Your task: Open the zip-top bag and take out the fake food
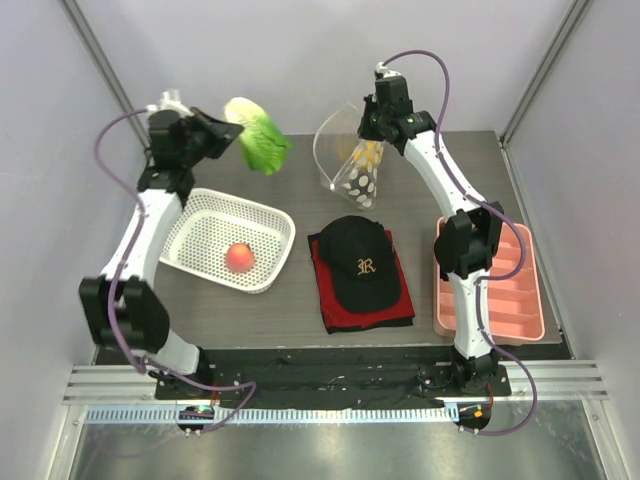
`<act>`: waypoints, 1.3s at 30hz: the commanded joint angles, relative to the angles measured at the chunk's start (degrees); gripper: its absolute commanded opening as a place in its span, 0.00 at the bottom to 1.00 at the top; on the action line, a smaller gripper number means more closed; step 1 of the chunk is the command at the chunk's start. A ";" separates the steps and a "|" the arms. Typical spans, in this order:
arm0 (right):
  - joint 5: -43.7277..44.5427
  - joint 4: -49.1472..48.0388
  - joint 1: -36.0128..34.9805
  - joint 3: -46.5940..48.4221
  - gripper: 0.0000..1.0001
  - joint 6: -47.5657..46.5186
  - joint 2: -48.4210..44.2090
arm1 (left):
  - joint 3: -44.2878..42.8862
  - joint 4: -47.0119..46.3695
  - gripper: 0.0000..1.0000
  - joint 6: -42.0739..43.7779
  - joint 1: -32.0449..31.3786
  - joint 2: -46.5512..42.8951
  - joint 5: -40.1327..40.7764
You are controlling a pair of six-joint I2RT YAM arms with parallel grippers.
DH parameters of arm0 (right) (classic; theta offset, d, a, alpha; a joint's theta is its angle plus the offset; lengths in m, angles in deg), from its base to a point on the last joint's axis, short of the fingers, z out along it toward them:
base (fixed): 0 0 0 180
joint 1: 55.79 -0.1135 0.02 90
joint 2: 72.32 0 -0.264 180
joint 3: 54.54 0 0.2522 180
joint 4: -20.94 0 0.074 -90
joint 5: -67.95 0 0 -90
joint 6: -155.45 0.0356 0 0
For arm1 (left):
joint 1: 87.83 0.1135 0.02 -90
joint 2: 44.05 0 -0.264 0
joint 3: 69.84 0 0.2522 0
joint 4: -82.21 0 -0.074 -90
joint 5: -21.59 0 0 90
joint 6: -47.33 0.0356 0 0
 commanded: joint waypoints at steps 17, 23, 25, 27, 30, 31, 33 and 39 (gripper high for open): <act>-4.72 -1.25 -0.01 0.57 0.01 0.64 -0.77 | 17.66 22.95 0.27 2.01 15.56 -7.06 10.34; -6.04 -1.16 -0.71 1.45 0.01 1.96 -0.42 | 17.29 27.26 0.99 3.52 11.17 -11.44 17.28; -6.30 -0.81 -0.89 1.54 0.01 2.13 -0.68 | 16.60 25.26 0.85 5.09 8.27 -12.76 19.38; -6.22 -0.55 -1.24 1.19 0.02 2.31 -0.94 | 15.45 21.40 0.67 6.94 4.59 -13.65 17.99; -6.22 -0.46 -1.76 0.84 0.02 2.22 -1.30 | 8.79 11.98 0.55 9.84 -1.57 -8.92 7.22; -6.30 -0.46 -1.94 1.01 0.01 2.31 -1.12 | 6.25 9.44 0.48 10.28 -5.06 -7.25 4.82; -6.04 -0.37 -2.20 1.45 0.02 2.31 -1.03 | -1.66 7.49 0.34 11.34 -7.90 -1.18 -0.71; -5.60 0.42 -2.47 2.95 0.02 4.32 -0.68 | -19.07 5.46 0.01 8.26 -15.03 15.67 -7.24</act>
